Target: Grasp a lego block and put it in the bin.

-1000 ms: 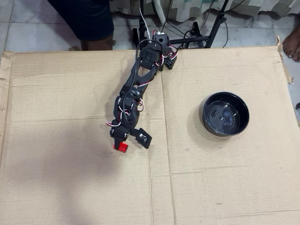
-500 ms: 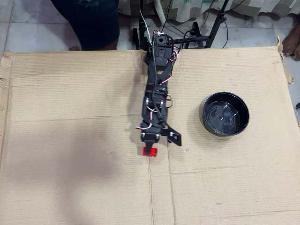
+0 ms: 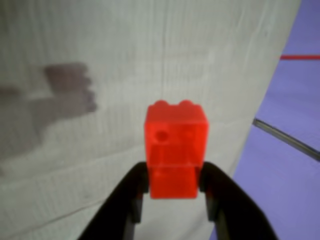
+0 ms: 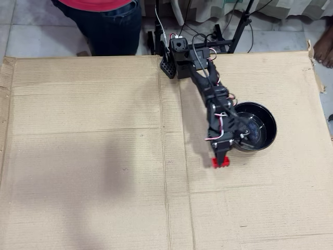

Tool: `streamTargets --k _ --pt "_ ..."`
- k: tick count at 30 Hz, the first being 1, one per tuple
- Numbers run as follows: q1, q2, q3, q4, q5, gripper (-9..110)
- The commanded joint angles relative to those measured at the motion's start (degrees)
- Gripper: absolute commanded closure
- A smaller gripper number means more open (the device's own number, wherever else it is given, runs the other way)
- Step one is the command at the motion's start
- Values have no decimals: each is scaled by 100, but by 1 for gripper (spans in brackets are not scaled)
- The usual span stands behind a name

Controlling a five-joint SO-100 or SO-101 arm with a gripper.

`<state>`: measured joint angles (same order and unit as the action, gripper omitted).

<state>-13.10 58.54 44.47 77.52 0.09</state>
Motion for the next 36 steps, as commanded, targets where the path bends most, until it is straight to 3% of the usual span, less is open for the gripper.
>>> streamTargets --k 1,20,36 --pt "-343 589 -114 264 35 94" --pt "-1626 1679 -114 2338 149 94" --pt "-2171 1969 -105 2725 70 93"
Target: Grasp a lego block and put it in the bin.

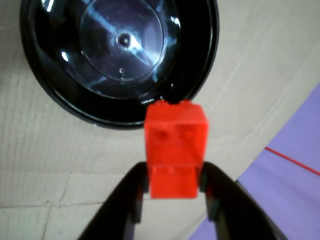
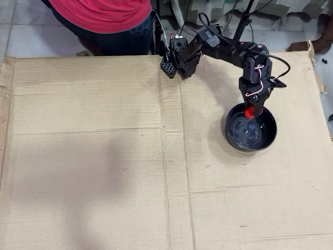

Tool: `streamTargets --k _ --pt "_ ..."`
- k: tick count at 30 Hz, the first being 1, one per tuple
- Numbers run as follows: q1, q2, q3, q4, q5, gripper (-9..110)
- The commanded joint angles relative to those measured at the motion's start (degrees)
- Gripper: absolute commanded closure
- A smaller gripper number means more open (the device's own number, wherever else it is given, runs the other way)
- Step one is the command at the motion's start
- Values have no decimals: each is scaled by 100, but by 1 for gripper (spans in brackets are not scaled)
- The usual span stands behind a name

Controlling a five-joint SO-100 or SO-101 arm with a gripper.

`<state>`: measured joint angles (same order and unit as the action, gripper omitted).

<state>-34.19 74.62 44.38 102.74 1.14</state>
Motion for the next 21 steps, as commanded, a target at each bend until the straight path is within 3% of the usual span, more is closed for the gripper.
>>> streamTargets --k 1,8,15,21 --pt "-62 387 -88 202 -44 93" --pt "-18 475 -105 193 -53 93" --pt "26 475 -88 193 -53 77" --pt "62 422 -88 141 -53 74"
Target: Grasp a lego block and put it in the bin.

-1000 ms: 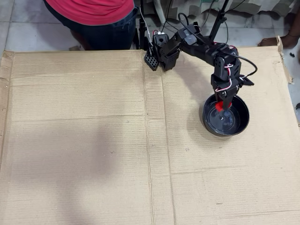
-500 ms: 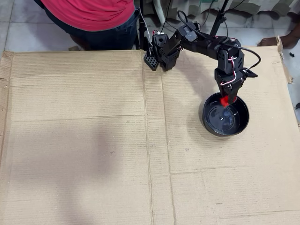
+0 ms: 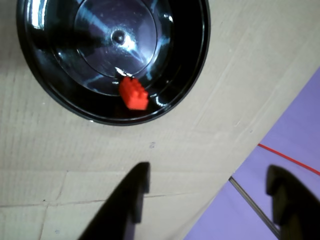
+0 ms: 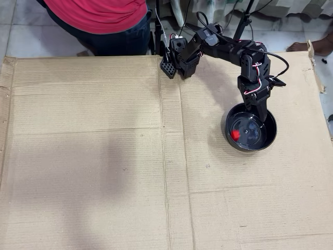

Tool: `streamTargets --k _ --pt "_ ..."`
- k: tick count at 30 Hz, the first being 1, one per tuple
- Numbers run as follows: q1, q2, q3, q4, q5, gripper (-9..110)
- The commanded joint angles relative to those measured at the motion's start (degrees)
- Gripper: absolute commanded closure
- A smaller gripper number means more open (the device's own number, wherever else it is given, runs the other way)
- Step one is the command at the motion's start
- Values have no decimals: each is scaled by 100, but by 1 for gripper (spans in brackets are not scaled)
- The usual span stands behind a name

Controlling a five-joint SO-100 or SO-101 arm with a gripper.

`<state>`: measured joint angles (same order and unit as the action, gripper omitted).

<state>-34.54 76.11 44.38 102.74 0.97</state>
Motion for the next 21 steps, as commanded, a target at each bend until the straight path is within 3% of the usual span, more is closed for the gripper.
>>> streamTargets --k 1,21 --pt "149 272 -88 123 -18 74" --pt "2531 334 448 -782 35 75"
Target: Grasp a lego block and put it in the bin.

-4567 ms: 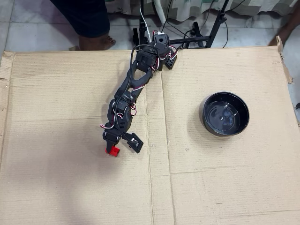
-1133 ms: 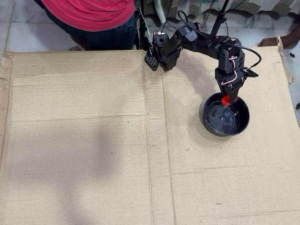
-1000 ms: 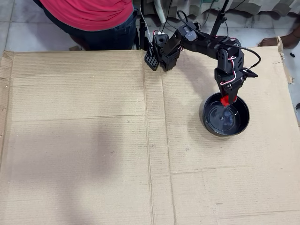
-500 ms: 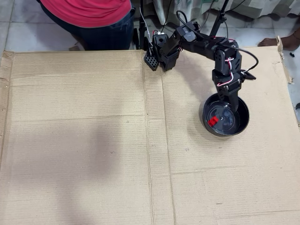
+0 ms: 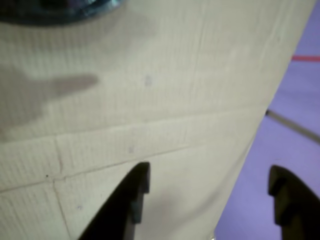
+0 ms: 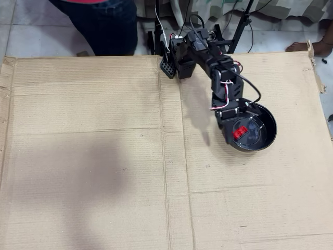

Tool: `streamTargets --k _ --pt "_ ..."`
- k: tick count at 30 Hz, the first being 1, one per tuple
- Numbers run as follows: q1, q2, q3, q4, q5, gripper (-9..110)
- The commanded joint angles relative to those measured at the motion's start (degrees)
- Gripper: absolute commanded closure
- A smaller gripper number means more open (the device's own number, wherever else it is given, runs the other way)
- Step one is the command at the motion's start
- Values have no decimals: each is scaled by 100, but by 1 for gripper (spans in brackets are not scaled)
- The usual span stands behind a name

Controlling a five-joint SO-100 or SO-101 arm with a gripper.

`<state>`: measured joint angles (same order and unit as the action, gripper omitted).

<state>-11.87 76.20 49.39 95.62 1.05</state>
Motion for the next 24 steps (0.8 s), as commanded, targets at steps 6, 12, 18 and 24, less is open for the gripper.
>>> streamTargets --k 6,12,18,24 --pt "949 519 -35 -18 26 75" --pt "1301 1292 457 26 35 75" --pt "1397 2689 1969 -70 35 75" --pt "1345 4509 4395 -1028 35 75"
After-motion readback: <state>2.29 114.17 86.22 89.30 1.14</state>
